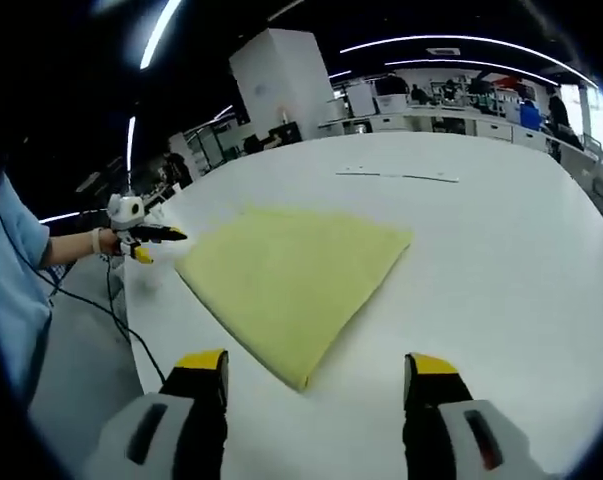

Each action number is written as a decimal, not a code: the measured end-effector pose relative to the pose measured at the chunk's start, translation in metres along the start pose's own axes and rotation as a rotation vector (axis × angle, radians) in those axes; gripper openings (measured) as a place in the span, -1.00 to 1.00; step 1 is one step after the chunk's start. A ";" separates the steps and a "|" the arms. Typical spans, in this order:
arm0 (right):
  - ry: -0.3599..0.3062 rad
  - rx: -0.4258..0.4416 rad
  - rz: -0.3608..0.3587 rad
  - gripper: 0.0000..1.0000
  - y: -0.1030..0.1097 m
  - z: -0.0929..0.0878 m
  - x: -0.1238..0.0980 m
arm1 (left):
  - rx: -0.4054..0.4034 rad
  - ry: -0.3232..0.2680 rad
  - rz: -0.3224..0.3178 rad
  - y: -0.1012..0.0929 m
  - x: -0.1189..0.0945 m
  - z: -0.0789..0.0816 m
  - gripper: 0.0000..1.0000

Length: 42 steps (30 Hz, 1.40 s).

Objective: Fold the garment on the visible template until the final outline fits inside the template.

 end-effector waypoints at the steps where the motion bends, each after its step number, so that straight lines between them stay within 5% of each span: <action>1: -0.005 -0.011 -0.011 0.61 0.000 0.001 -0.001 | 0.004 0.004 0.009 0.001 -0.001 0.000 0.89; 6: -0.011 -0.034 -0.049 1.00 0.001 0.001 -0.006 | -0.003 0.012 0.027 -0.002 -0.008 -0.001 0.98; 42: 0.021 -0.067 -0.050 0.97 0.007 -0.005 -0.009 | -0.018 0.009 0.048 -0.013 -0.021 -0.004 0.98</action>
Point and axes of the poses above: the point that each gripper's makers call its tool centre point, and the gripper's own axes: x roughly forward along the fingers, y roughly to its left, z roughly out of its top, the point moved 6 cm from there along -x, roughly backward along the fingers, and after that the axes turned 12 degrees about x, right-handed, at the moved point
